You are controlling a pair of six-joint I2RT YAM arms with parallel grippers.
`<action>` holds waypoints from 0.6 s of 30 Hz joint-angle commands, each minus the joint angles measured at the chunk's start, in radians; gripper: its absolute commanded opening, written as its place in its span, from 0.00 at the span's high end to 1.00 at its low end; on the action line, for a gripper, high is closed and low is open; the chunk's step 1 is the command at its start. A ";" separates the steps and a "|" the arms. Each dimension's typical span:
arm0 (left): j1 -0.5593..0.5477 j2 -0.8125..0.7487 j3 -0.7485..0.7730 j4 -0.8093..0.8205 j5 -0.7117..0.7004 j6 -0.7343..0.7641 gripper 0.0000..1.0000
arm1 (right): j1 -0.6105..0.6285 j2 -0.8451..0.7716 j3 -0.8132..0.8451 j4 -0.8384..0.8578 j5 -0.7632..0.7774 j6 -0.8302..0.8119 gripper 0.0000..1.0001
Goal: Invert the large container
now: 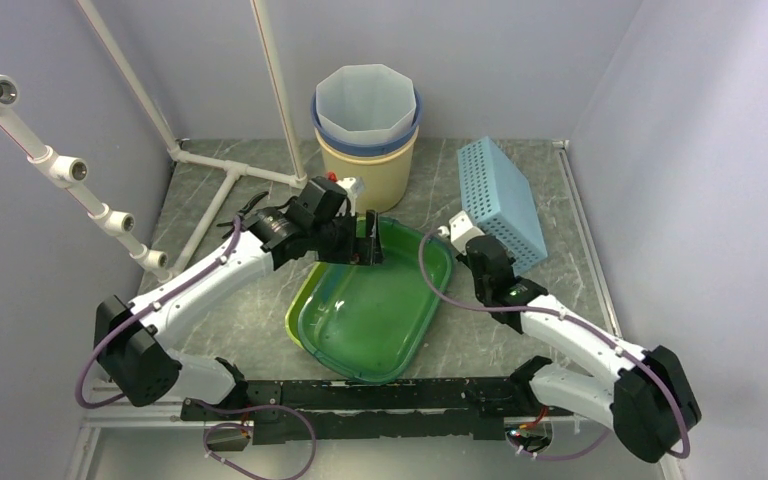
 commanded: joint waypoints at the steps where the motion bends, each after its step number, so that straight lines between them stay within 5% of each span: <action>1: -0.005 -0.061 0.029 -0.081 -0.120 0.048 0.05 | 0.000 0.051 -0.036 0.200 0.011 -0.159 1.00; 10: 0.002 -0.103 0.008 -0.241 -0.294 0.076 0.05 | 0.001 0.210 0.071 0.017 -0.016 -0.056 1.00; 18: 0.027 -0.127 -0.018 -0.264 -0.364 0.150 0.05 | -0.015 0.307 0.060 0.098 -0.077 -0.085 1.00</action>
